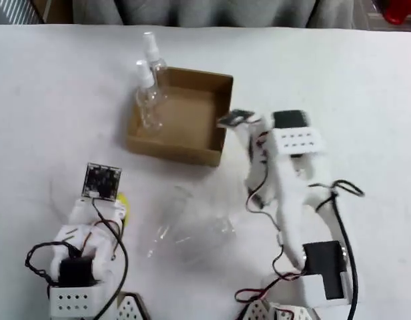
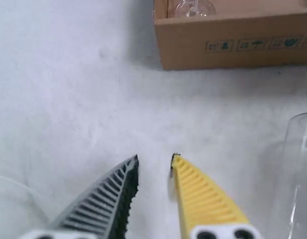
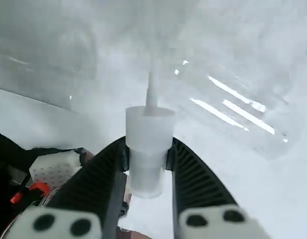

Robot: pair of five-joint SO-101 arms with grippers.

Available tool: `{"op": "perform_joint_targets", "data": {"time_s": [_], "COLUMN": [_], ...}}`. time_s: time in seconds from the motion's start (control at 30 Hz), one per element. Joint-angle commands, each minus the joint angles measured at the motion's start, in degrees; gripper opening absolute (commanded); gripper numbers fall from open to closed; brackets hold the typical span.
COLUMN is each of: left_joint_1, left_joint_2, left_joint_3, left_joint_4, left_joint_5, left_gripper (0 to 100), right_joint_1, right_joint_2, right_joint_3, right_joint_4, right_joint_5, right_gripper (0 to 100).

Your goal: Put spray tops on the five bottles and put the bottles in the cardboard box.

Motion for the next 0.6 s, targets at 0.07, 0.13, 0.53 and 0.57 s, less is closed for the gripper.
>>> {"op": "perform_joint_targets", "data": {"time_s": [0.07, 0.13, 0.53, 0.57], "left_joint_1": [-0.3, -0.3, -0.4, -0.4], "left_joint_2": [0.0, 0.0, 0.0, 0.0], "left_joint_3": [-0.2, -0.2, -0.2, -0.2], "left_joint_4": [-0.9, -0.9, -0.9, -0.9], "left_joint_5": [-1.0, -1.8, -1.9, -1.9], "left_gripper": [11, 11, 11, 11], "right_joint_1": [9.4, 12.8, 34.9, 37.1], "right_joint_2": [-8.7, -11.9, -21.9, -21.9], "right_joint_3": [-3.2, -2.5, 12.7, 13.1], "right_joint_4": [2.1, 2.1, 1.9, 1.9], "right_joint_5": [7.0, 9.1, 31.9, 34.1], "right_gripper": [1.6, 1.6, 1.6, 1.6]}}
